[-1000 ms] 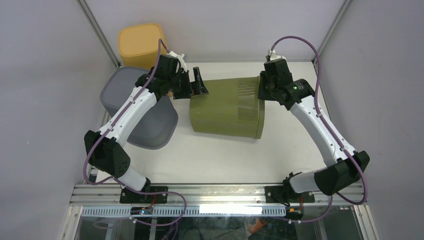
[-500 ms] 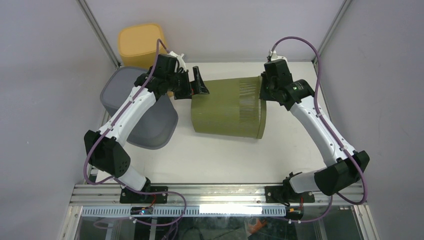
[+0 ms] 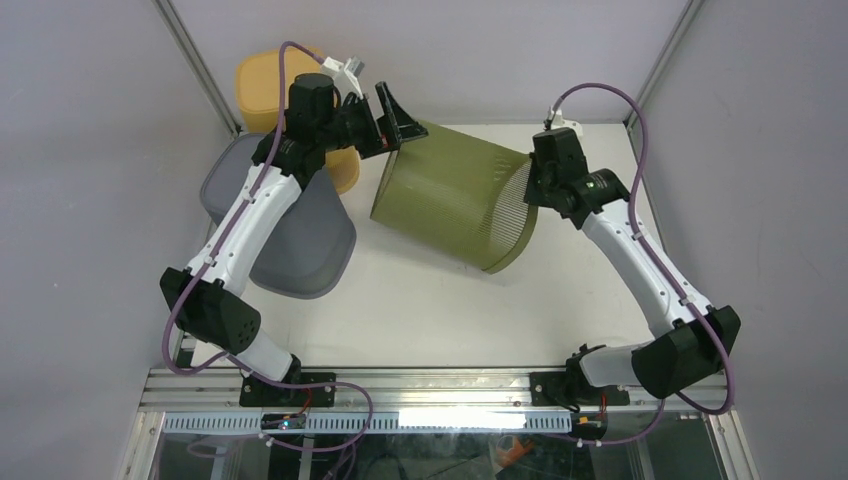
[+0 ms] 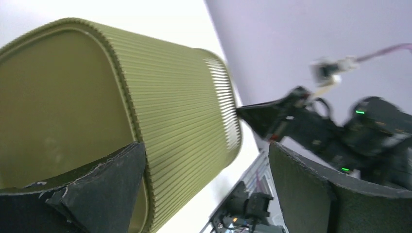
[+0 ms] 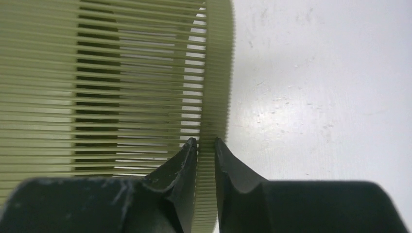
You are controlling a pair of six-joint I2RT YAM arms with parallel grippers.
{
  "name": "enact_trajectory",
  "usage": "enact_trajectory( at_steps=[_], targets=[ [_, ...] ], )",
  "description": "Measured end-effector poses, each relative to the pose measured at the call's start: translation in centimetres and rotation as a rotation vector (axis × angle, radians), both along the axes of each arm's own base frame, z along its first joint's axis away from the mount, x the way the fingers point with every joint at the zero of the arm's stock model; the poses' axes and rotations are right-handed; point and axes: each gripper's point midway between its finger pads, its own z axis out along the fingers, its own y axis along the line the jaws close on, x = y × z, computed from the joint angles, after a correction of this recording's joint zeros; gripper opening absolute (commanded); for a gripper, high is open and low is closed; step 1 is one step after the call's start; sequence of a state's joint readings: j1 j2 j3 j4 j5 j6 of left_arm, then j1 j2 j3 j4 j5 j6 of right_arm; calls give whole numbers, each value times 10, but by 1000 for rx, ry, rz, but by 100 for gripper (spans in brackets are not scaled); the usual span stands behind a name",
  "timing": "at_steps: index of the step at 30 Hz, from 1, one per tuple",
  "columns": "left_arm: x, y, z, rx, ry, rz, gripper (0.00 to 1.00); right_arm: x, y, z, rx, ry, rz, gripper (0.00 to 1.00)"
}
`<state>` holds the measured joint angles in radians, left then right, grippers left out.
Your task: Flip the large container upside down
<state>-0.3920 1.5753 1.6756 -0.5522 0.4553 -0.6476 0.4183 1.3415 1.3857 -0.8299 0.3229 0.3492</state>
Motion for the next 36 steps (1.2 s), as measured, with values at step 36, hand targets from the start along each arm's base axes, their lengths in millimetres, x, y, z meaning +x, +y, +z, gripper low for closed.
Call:
enact_trajectory(
  at_steps=[36],
  targets=[
    [-37, -123, 22, -281, -54, -389, 99, -24, 11, -107, 354, 143, -153, 21]
  ],
)
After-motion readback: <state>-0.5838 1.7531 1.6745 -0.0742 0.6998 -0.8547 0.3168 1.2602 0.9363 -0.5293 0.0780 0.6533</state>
